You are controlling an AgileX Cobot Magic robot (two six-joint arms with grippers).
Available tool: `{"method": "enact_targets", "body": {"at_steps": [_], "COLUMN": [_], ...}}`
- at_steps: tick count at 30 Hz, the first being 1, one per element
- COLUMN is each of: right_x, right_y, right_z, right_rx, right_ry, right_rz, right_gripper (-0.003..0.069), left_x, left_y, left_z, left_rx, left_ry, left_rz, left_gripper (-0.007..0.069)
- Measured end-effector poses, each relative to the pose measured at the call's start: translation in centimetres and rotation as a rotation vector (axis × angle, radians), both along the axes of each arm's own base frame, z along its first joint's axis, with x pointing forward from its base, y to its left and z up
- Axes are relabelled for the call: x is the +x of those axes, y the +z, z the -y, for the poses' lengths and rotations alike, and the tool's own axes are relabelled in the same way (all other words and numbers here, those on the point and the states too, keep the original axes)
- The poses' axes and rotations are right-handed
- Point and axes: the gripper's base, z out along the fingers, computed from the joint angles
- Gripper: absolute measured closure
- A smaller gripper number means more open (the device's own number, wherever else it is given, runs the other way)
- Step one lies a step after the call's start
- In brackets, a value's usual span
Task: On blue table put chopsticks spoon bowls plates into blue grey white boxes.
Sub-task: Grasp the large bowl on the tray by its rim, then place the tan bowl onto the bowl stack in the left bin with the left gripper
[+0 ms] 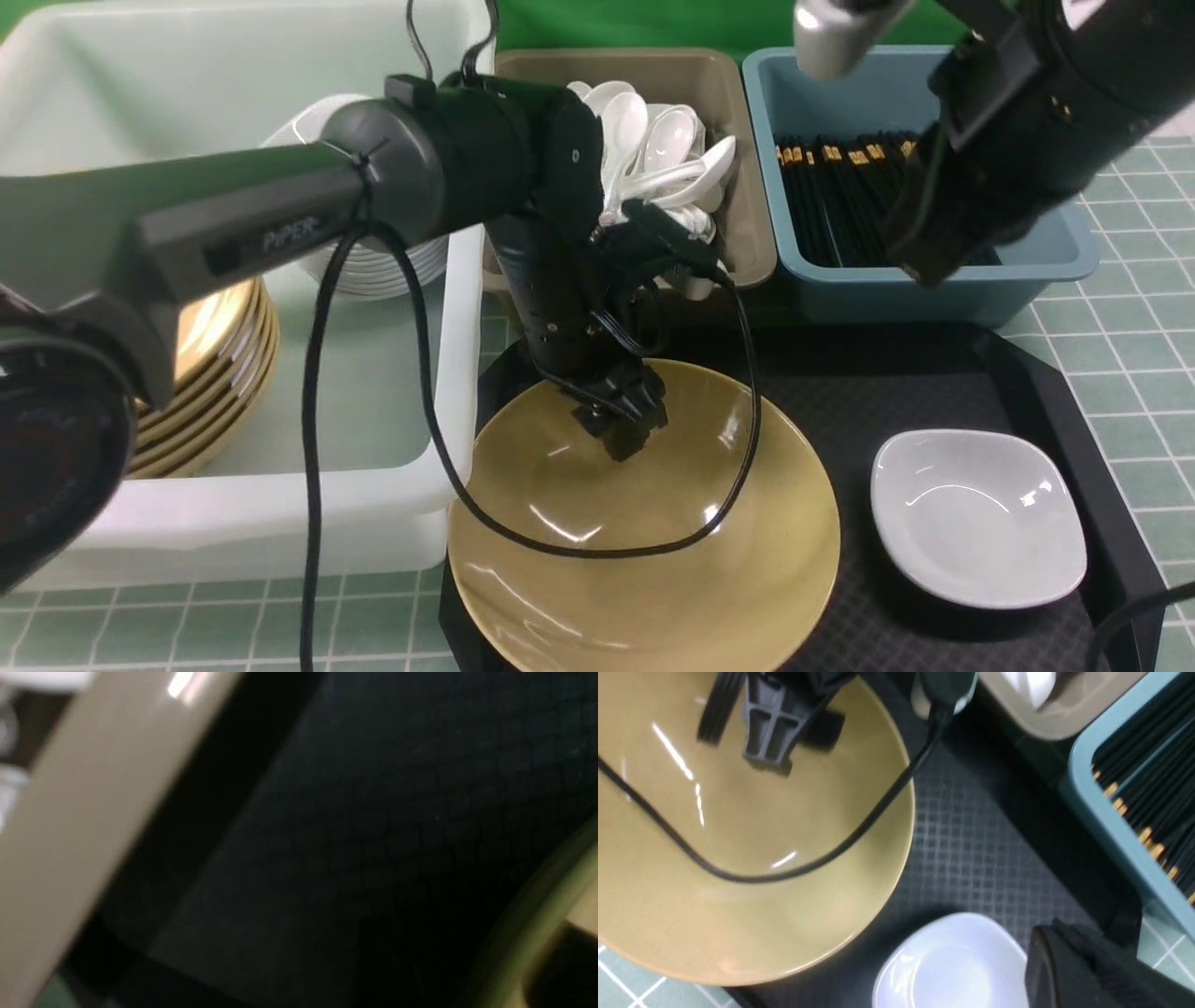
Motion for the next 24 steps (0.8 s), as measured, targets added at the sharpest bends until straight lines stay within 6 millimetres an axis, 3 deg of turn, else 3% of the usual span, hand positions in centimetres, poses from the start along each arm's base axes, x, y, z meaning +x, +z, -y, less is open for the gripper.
{"method": "enact_targets", "body": {"at_steps": [2, 3, 5, 10, 12, 14, 16, 17, 19, 20, 21, 22, 23, 24], "right_x": [-0.1, -0.2, -0.5, -2.7, -3.9, -4.8, -6.1, -6.8, -7.8, -8.2, -8.3, -8.7, -8.8, -8.8], "right_y": [-0.1, 0.0, 0.0, 1.2, 2.3, 3.2, 4.7, 5.6, 7.1, 7.9, 8.2, 8.9, 9.2, 9.4], "right_z": [0.0, -0.1, -0.6, -3.4, -4.8, -5.8, -6.9, -7.4, -8.2, -8.5, -8.6, -9.1, -9.3, -9.7], "right_rx": [-0.002, -0.004, -0.013, -0.001, 0.019, 0.034, 0.064, 0.078, 0.107, 0.122, 0.129, 0.138, 0.143, 0.148], "right_ry": [0.002, 0.010, 0.045, 0.187, 0.260, 0.311, 0.372, 0.398, 0.440, 0.457, 0.465, 0.493, 0.502, 0.511], "right_rz": [-0.002, 0.001, 0.006, 0.046, 0.083, 0.110, 0.156, 0.184, 0.240, 0.271, 0.281, 0.309, 0.319, 0.327], "right_gripper": [0.0622, 0.0622, 0.0622, 0.0622, 0.0622, 0.0622, 0.0622, 0.0622, 0.0622, 0.0622, 0.0622, 0.0622, 0.0622, 0.0622], "left_x": [-0.4, -0.8, -1.3, -3.3, -4.7, -5.7, -6.9, -7.4, -8.3, -8.7, -8.8, -10.0, -10.2, -11.5], "left_y": [0.5, 1.7, 3.7, 10.3, 14.2, 16.5, 19.0, 20.7, 22.2, 22.7, 22.8, 23.1, 23.0, 22.9], "left_z": [-0.2, -0.3, -0.4, -2.2, -4.1, -5.7, -7.9, -10.5, -13.5, -15.9, -16.3, -19.6, -20.9, -24.1], "left_rx": [0.014, 0.000, -0.030, -0.104, -0.176, -0.228, -0.288, -0.324, -0.358, -0.365, -0.365, -0.365, -0.357, -0.344], "left_ry": [0.015, 0.052, 0.074, 0.112, 0.159, 0.201, 0.261, 0.342, 0.437, 0.524, 0.538, 0.663, 0.714, 0.850], "left_rz": [-0.036, -0.062, -0.042, 0.087, 0.149, 0.182, 0.218, 0.246, 0.287, 0.313, 0.319, 0.357, 0.362, 0.395], "left_gripper": [0.0463, 0.0539, 0.0596, 0.0618, 0.0618, 0.0618, 0.0619, 0.0619, 0.0619, 0.0619, 0.0619, 0.0619, 0.0619, 0.0619]}}
